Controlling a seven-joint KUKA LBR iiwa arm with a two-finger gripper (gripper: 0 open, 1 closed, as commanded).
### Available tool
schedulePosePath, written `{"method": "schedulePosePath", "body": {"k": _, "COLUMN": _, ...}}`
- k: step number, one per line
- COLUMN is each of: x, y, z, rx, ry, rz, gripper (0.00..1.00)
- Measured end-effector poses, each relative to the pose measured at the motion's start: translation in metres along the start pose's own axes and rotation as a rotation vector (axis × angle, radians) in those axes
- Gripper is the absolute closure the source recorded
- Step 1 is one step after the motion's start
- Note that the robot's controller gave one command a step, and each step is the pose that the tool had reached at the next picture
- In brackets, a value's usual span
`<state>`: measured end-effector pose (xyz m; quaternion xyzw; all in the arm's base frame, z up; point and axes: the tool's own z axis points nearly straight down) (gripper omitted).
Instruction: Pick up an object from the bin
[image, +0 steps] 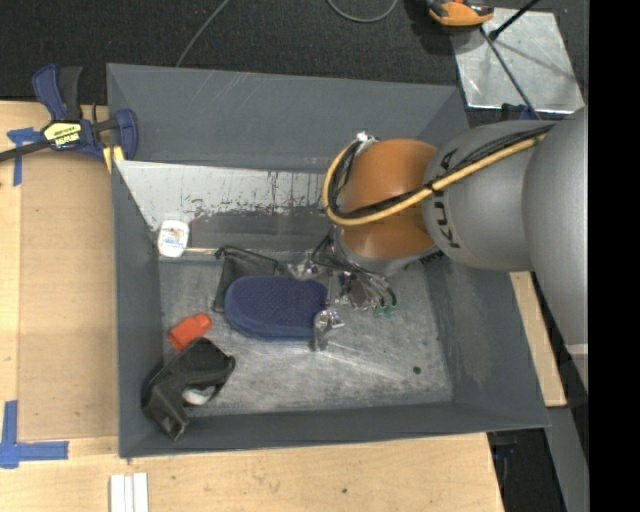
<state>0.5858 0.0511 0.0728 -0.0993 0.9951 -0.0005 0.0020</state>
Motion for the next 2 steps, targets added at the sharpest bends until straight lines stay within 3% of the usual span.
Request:
{"method": "schedulePosePath", "body": {"k": 1, "x": -0.002, "y": -0.001, "z": -0.003, "rx": 0.0, "ry": -0.011, "rz": 0.003, "gripper": 1.0}}
{"method": "schedulePosePath", "body": {"k": 2, "x": 0.027, "y": -0.09, "z": -0.132, "rx": 0.003, "ry": -0.004, "rz": -0.562, "gripper": 1.0}}
